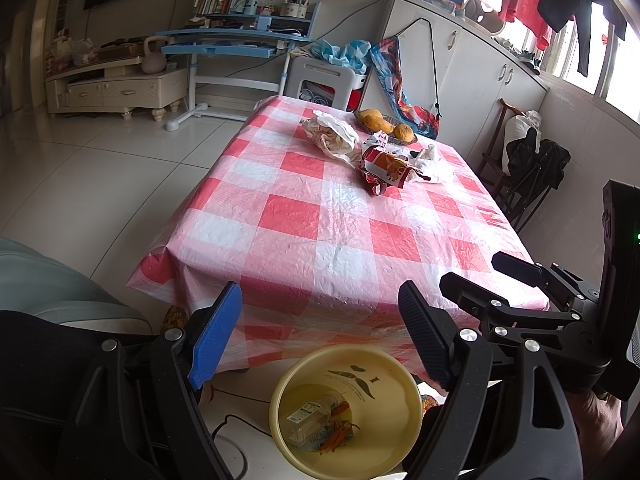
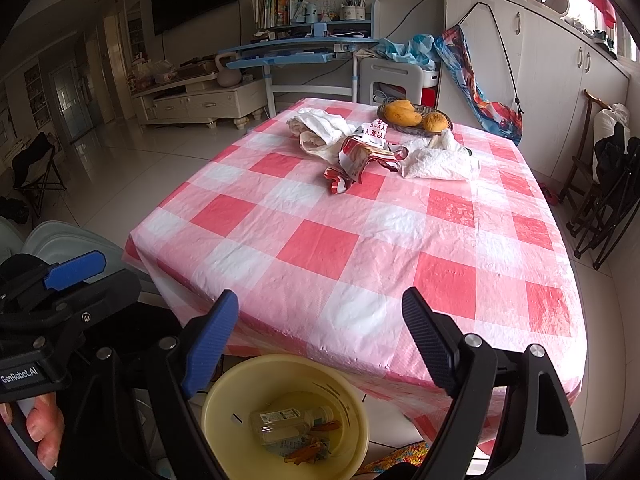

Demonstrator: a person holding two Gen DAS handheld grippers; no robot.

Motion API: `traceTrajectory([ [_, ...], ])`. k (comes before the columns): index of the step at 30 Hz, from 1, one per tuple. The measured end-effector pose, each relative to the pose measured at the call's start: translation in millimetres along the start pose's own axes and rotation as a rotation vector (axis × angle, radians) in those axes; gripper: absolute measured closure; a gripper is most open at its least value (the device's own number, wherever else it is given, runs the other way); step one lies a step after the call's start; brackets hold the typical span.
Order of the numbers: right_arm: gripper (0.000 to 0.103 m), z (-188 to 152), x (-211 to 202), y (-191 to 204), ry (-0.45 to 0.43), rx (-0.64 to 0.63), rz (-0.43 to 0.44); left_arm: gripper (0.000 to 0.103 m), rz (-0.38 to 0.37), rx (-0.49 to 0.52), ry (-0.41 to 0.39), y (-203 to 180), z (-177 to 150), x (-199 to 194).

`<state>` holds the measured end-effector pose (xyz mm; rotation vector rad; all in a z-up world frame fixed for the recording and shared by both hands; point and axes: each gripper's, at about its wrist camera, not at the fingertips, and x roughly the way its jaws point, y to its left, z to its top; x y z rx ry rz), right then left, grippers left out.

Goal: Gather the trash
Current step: 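Move the right tool back over the table toward the snack wrappers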

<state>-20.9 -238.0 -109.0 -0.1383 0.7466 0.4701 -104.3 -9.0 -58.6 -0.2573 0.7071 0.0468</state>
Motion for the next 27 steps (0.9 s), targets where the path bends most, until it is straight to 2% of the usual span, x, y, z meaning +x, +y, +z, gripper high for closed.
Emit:
traceTrajectory([
  [8, 0.023, 11, 0, -10, -0.013, 0.044, 0.027, 0.026, 0.001, -0.037, -0.011, 10, 2, -3],
  [12, 0.023, 39, 3, -22, -0.045, 0.05, 0.016, 0.026, 0.005, -0.09, -0.025, 21, 5, -5],
  [16, 0.023, 71, 16, -32, -0.067, 0.034, 0.0, 0.026, 0.025, -0.083, -0.059, 21, 9, -9],
  [22, 0.023, 106, 63, -45, -0.042, 0.047, 0.02, 0.026, 0.032, -0.088, -0.049, 19, 16, -2],
  [27, 0.024, 117, 118, -48, 0.021, 0.014, 0.025, 0.026, 0.035, -0.095, -0.045, 24, 32, 2],
])
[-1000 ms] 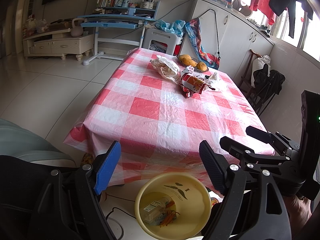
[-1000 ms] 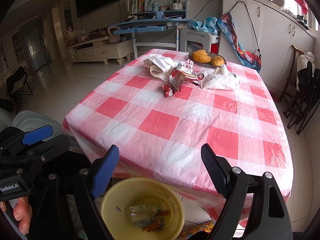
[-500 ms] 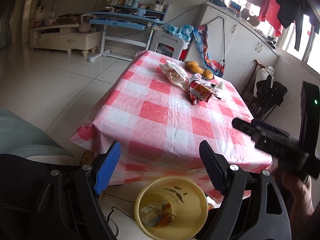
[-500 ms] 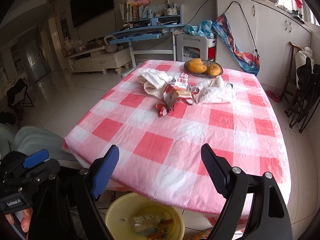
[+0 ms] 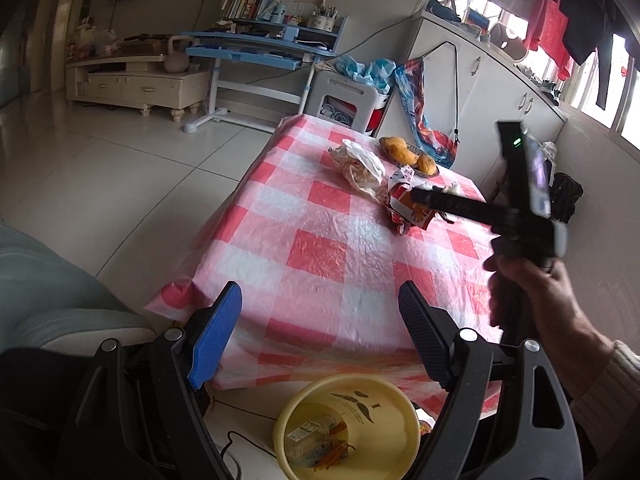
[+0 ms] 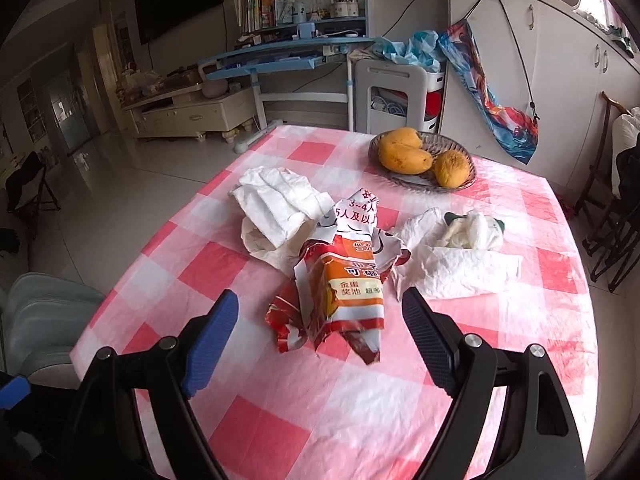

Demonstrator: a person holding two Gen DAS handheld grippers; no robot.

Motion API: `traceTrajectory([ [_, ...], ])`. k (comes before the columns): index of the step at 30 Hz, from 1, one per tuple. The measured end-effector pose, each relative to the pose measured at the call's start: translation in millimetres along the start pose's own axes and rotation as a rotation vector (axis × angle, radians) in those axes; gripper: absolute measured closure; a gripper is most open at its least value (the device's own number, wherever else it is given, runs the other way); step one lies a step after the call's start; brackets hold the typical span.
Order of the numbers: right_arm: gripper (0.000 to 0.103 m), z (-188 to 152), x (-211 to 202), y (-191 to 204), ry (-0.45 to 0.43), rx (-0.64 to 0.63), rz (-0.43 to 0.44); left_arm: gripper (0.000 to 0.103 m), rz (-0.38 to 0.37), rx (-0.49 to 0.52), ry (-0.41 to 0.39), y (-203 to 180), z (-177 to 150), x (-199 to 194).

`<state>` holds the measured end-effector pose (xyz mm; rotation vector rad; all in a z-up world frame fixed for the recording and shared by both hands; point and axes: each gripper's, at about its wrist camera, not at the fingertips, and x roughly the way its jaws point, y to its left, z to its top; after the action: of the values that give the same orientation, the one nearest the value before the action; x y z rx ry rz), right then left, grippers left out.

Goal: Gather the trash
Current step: 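Move the right tool back over the table toward the snack wrappers, then grasp the orange printed snack wrapper with the right tool while the left tool grasps a white tissue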

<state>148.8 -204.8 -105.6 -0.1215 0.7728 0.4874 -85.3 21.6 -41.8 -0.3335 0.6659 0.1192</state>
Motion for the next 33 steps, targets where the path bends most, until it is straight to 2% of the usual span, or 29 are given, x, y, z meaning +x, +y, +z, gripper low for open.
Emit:
traceTrajectory([
  [1, 0.027, 1, 10, -1, 0.019, -0.007, -0.006, 0.026, 0.004, -0.003, -0.002, 2, 6, 1],
  [5, 0.069, 0, 35, -10, 0.087, 0.011, 0.033, 0.024, 0.002, -0.02, 0.029, 9, 38, 17],
  [9, 0.078, -1, 24, -16, 0.08, 0.011, 0.083, 0.024, 0.016, 0.016, 0.026, -1, 81, 47],
  [12, 0.08, -3, -2, -17, 0.069, -0.008, 0.104, 0.02, -0.011, 0.035, 0.027, -12, 116, 82],
  [15, 0.08, -12, -24, -21, 0.092, -0.024, 0.117, 0.02, -0.037, 0.001, 0.083, -15, 139, 137],
  [17, 0.08, -21, -32, -25, 0.122, -0.046, 0.104, 0.02, -0.013, -0.007, 0.1, -18, 148, 170],
  [20, 0.08, -38, -39, -40, 0.177, -0.011, 0.113, 0.02, 0.005, 0.004, 0.125, -27, 154, 207],
  [22, 0.079, -43, -37, -50, 0.196, 0.017, 0.114, 0.02, 0.045, 0.042, 0.114, -37, 158, 221],
  [24, 0.073, -44, -34, -56, 0.2, 0.043, 0.12, 0.02, 0.062, 0.084, 0.085, -48, 160, 224],
  [25, 0.07, -45, -32, -57, 0.207, 0.045, 0.119, 0.02, 0.052, 0.123, 0.072, -57, 161, 224],
  [27, 0.063, -46, -28, -58, 0.216, 0.046, 0.117, 0.02, 0.093, 0.255, 0.038, -76, 164, 228],
  [29, 0.06, -46, -25, -55, 0.219, 0.034, 0.118, 0.02, 0.117, 0.329, 0.054, -88, 166, 242],
  [30, 0.055, -46, -23, -53, 0.223, 0.023, 0.114, 0.021, 0.114, 0.334, 0.068, -89, 166, 248],
  [31, 0.053, -47, -20, -51, 0.229, 0.014, 0.112, 0.022, 0.103, 0.335, 0.081, -90, 166, 253],
  [32, 0.052, -48, -17, -49, 0.235, 0.003, 0.111, 0.029, 0.096, 0.341, 0.09, -91, 166, 257],
  [33, 0.051, -49, -16, -46, 0.24, -0.008, 0.107, 0.041, 0.085, 0.358, 0.105, -92, 166, 260],
])
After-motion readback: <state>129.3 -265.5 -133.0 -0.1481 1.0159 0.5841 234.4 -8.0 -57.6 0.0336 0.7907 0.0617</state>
